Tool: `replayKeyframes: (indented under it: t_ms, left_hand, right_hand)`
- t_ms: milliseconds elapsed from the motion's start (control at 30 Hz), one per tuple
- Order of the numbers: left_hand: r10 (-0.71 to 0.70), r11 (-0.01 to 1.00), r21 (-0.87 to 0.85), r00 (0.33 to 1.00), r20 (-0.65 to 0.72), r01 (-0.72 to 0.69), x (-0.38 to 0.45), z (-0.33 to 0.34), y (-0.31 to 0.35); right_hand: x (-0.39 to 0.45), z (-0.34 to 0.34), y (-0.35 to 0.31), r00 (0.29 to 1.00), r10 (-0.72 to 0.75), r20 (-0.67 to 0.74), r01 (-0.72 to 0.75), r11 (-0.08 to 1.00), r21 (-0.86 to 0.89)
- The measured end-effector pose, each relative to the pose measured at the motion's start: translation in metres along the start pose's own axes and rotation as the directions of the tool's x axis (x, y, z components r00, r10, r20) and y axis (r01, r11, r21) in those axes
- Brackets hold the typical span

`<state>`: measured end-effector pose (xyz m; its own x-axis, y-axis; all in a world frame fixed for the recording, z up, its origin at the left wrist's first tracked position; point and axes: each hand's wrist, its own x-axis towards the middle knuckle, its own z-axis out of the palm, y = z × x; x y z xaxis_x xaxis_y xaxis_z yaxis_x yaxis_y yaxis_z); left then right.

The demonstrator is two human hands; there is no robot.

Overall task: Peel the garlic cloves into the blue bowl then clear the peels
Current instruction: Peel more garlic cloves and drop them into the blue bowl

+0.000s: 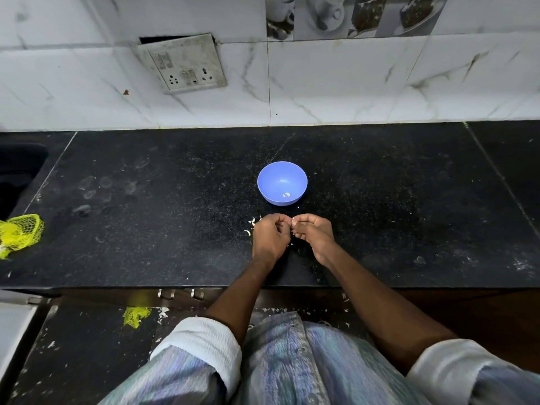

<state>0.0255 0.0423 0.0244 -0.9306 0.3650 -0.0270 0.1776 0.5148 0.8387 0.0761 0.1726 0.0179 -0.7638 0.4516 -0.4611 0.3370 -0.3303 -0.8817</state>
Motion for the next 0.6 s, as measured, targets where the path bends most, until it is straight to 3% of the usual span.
replayKeyframes:
  t_ms: [133,267,600]
  left_hand:
    - [-0.034,0.999,0.015,0.999,-0.009,0.034,0.001,0.0,0.003]
    - [-0.039,0.998,0.042,0.999,-0.002,0.039,0.001,-0.003,0.001]
    - [-0.087,0.983,0.158,0.996,-0.025,0.09,-0.007,-0.01,0.008]
  right_hand:
    - [0.0,0.0,-0.005,0.999,0.035,0.025,-0.038,0.99,0.134]
    - [0.001,-0.001,-0.006,0.999,0.03,0.038,-0.035,0.989,0.146]
    - [-0.001,-0.005,-0.001,0.993,-0.111,0.027,0.114,0.983,-0.145]
